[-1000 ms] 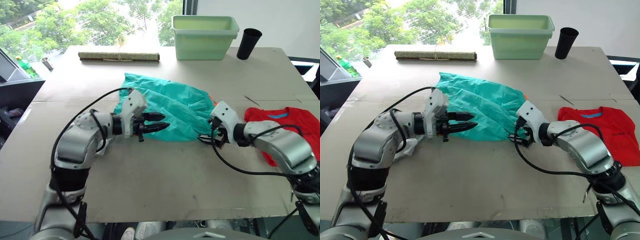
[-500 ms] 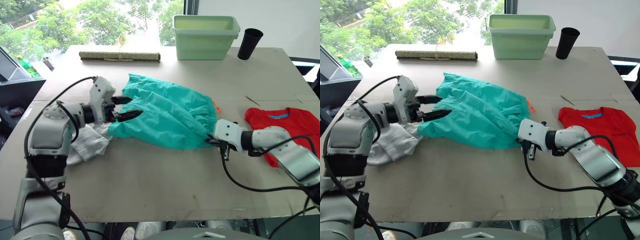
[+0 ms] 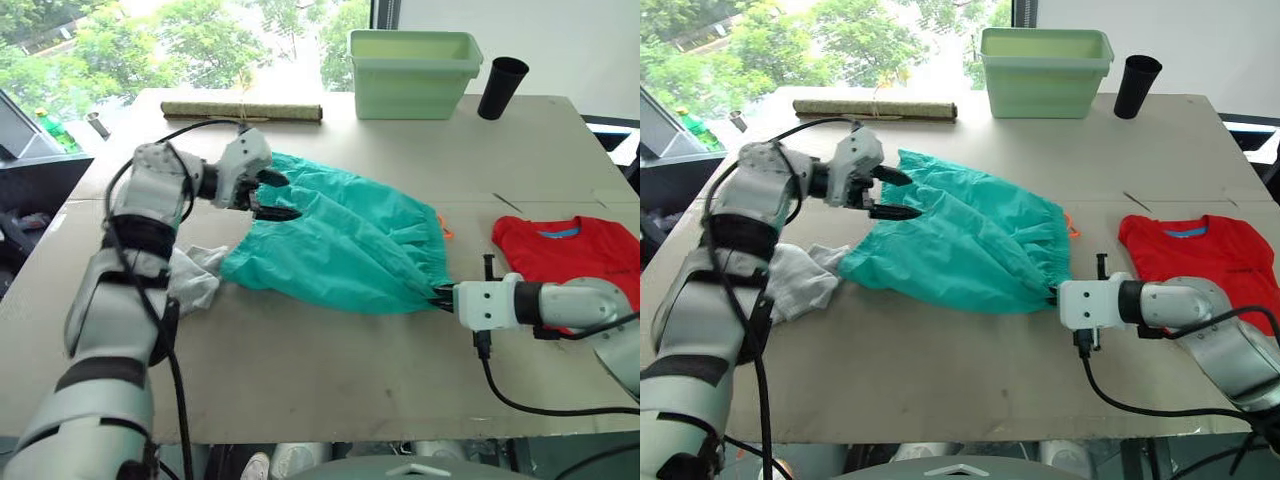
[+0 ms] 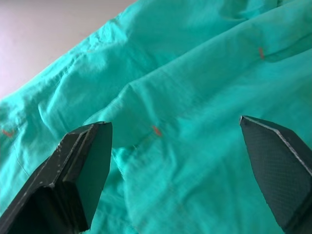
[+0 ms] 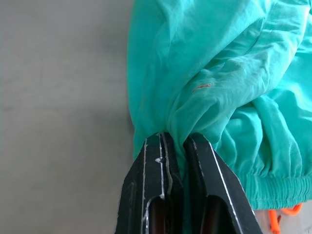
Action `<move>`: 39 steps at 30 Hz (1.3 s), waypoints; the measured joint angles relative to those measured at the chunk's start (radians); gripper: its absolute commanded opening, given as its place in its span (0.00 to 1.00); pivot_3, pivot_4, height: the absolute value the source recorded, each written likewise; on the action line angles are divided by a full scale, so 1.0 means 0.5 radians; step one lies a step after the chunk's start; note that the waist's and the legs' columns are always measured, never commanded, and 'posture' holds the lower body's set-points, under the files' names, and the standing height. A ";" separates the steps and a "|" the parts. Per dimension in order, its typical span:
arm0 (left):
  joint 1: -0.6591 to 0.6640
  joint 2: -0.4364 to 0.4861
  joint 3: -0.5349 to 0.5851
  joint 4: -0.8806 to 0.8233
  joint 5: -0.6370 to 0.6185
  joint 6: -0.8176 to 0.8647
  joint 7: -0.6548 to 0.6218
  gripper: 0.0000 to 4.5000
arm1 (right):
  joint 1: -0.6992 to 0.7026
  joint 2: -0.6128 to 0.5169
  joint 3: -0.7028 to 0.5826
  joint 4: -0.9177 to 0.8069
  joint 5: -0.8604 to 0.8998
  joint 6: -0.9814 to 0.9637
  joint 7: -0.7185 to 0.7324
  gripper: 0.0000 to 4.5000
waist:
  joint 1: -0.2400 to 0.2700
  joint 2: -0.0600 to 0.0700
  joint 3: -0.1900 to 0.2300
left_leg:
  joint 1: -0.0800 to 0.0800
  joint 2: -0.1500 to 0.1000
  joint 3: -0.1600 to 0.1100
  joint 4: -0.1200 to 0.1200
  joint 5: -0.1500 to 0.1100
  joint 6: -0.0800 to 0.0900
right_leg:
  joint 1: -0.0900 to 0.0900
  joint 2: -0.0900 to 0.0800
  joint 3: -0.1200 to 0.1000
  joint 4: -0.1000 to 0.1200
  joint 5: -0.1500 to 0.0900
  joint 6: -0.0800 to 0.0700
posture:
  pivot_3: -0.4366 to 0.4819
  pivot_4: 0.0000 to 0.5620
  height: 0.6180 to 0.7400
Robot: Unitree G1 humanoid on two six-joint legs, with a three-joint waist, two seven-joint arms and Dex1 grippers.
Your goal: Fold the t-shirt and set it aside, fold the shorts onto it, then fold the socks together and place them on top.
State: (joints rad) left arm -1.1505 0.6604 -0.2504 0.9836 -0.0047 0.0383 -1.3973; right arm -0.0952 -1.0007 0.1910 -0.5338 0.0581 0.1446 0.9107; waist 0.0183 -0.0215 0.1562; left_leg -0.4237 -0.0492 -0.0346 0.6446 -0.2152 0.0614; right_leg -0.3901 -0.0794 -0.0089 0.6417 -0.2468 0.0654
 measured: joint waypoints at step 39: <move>-0.190 -0.197 0.389 0.661 0.199 0.193 0.275 0.62 | 0.287 0.146 -0.268 -0.139 -0.107 0.091 -0.091 0.00 | -0.011 -0.003 0.001 | -0.013 0.000 -0.006 0.017 -0.001 0.002 | -0.006 0.001 -0.004 0.009 0.003 0.006 | 0.48 0.27 0.93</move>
State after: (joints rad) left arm -1.2453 0.5620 -0.0560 1.3143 0.0946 0.1346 -1.2599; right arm 0.0484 -0.9275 0.0568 -0.6034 0.0044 0.1900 0.8651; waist 0.0129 -0.0232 0.1565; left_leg -0.4300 -0.0492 -0.0375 0.6533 -0.2158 0.0625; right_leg -0.3932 -0.0787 -0.0107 0.6460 -0.2451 0.0684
